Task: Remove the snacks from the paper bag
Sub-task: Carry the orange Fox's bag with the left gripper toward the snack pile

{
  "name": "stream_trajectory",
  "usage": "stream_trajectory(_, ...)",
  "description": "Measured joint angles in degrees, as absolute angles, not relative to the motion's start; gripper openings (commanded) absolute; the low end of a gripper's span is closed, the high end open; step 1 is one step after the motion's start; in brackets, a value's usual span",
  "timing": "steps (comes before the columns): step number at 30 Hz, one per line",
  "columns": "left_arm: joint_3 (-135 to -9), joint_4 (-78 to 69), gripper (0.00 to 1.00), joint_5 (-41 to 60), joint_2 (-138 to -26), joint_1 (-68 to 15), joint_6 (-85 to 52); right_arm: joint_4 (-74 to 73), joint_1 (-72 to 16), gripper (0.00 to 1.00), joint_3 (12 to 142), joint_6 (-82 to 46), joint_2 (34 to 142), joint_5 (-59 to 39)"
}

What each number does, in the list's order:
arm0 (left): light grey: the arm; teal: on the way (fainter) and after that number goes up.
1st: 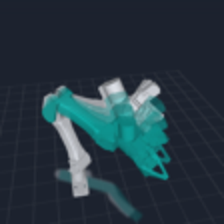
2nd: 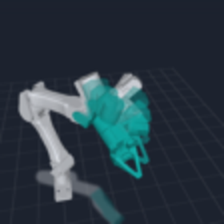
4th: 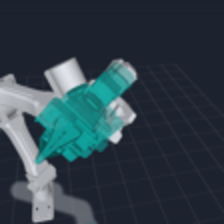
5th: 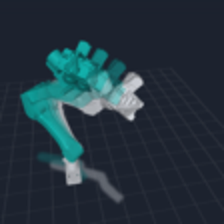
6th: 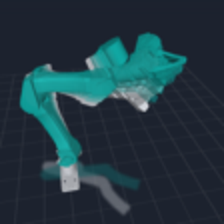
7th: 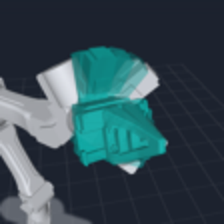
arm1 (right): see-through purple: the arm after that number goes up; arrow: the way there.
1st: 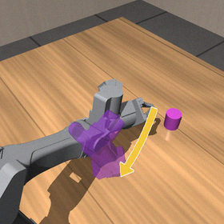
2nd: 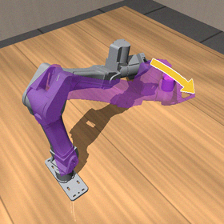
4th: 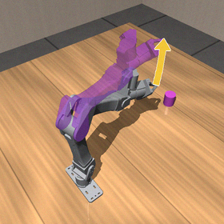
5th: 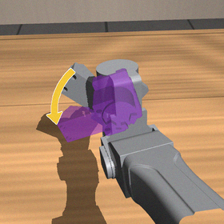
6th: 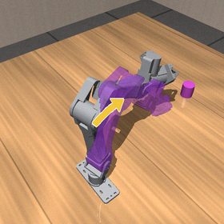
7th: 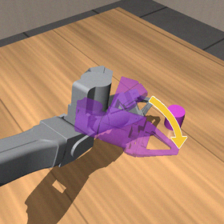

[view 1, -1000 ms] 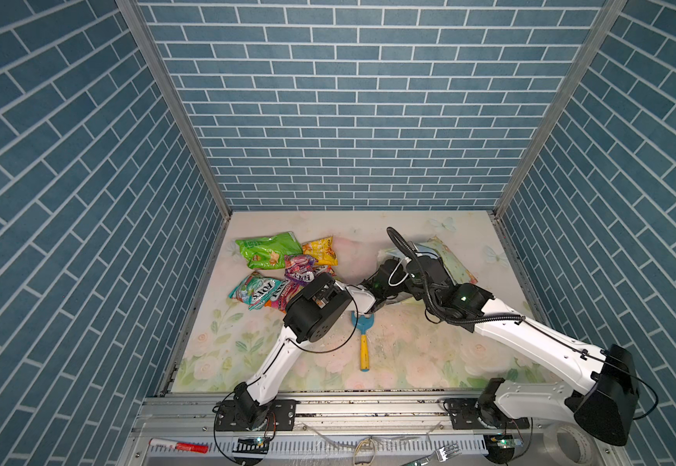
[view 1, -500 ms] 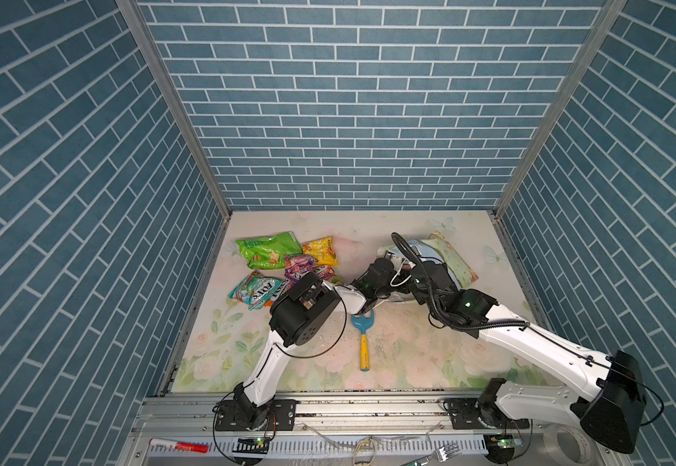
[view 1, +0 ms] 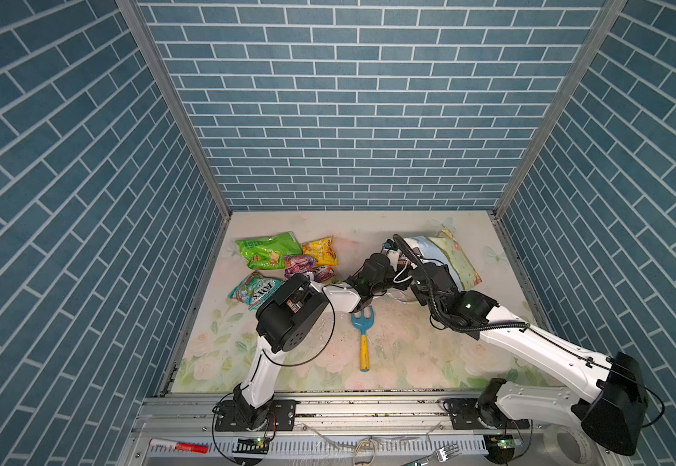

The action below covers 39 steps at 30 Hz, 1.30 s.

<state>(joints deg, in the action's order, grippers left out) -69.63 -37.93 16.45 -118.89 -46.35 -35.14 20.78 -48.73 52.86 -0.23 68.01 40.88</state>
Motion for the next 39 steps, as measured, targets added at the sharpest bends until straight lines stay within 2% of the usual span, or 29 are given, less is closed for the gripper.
stream_trajectory(14, -67.96, -30.13, 0.00, 15.27, -111.61, -45.95, -32.23, 20.95, -48.73, 0.00, 53.60, -1.28, 68.53, 44.45)
stream_trajectory(39, -63.02, -25.43, 0.00, 12.01, -98.70, -45.60, -28.16, 24.82, -47.94, 0.00, 56.55, -5.74, 68.62, 43.22)
